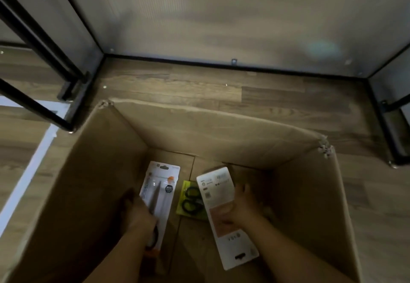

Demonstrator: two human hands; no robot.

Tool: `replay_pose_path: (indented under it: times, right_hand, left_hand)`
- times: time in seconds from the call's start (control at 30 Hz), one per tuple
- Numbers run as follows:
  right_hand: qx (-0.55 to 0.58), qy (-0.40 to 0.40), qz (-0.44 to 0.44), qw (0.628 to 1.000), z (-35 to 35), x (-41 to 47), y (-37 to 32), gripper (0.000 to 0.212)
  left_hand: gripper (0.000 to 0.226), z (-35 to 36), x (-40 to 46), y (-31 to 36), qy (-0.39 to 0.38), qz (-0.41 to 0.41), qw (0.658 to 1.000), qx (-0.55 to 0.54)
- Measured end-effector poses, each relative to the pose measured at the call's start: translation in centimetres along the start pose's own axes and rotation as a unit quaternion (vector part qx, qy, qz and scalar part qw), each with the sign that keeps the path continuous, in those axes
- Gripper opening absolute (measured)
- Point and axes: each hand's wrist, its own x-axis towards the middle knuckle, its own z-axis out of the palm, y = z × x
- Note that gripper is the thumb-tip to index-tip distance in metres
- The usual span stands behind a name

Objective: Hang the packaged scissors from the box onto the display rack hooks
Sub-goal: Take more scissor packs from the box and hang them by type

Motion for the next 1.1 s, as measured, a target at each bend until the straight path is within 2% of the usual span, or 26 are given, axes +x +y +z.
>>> replay_pose_path:
  times: [0.1,0.2,0.27,0.33,0.4,0.47,0.5,0.57,0.63,0.77,0.93,1.03,1.1]
  right_hand:
    - [0.006,0.002,0.042,0.999,0.8,-0.9,-0.2,0.099]
    - [0.032,-0.010,0.089,0.995,1.3,-1.8,-0.3,0.078]
    - [0.049,-0.023,0.098,0.994,1.5,-2.3,-0.5,0.068]
    - [0.139,-0.040,0.096,0.985,1.5,-2.9,-0.5,0.057]
    - [0.296,-0.057,0.095,0.949,0.6,-4.2,-0.8,0.043]
    - [0.350,-0.036,0.093,0.932,-1.5,-6.6,-1.3,0.037]
    - [0.339,-0.023,0.084,0.937,-2.8,-8.0,-1.5,0.037]
    - [0.241,0.005,0.053,0.969,-6.1,-11.8,-1.9,0.037]
    - [0.232,0.040,0.021,0.972,-10.3,-16.3,-2.4,0.032]
    - [0.331,0.053,0.021,0.942,-20.1,-26.2,-4.1,0.018]
    - [0.464,0.041,0.011,0.885,-32.9,-39.9,-5.9,0.019]
    - [0.485,-0.008,-0.016,0.874,-40.3,-47.8,-6.3,0.027]
    - [0.500,-0.016,-0.060,0.864,-44.6,-52.5,-6.6,0.028]
  left_hand:
    - [0.086,-0.1,-0.6,-0.1,-0.037,-0.041,0.998,-0.035]
    - [0.061,-0.4,-1.1,0.0,-0.067,-0.093,0.990,-0.080]
    - [0.046,-0.8,-1.2,0.2,-0.084,-0.095,0.990,-0.068]
    - [0.040,-1.3,-1.3,0.5,-0.080,-0.085,0.991,-0.064]
    - [0.031,-2.2,-2.0,0.6,-0.052,-0.073,0.990,-0.113]
    - [0.027,-3.9,-3.7,0.7,0.007,-0.050,0.986,-0.160]
    - [0.030,-4.9,-5.0,0.8,0.027,-0.033,0.983,-0.176]
    - [0.037,-7.6,-8.8,1.4,0.044,0.000,0.982,-0.183]
    - [0.039,-10.7,-13.2,2.3,0.047,0.018,0.977,-0.209]
    - [0.027,-18.3,-23.2,4.0,0.039,0.017,0.937,-0.347]
    - [0.006,-29.9,-38.2,6.8,0.022,0.041,0.844,-0.535]
    - [0.023,-36.7,-47.7,7.2,-0.022,0.074,0.809,-0.583]
    - [0.018,-40.5,-53.8,7.3,-0.035,0.146,0.779,-0.608]
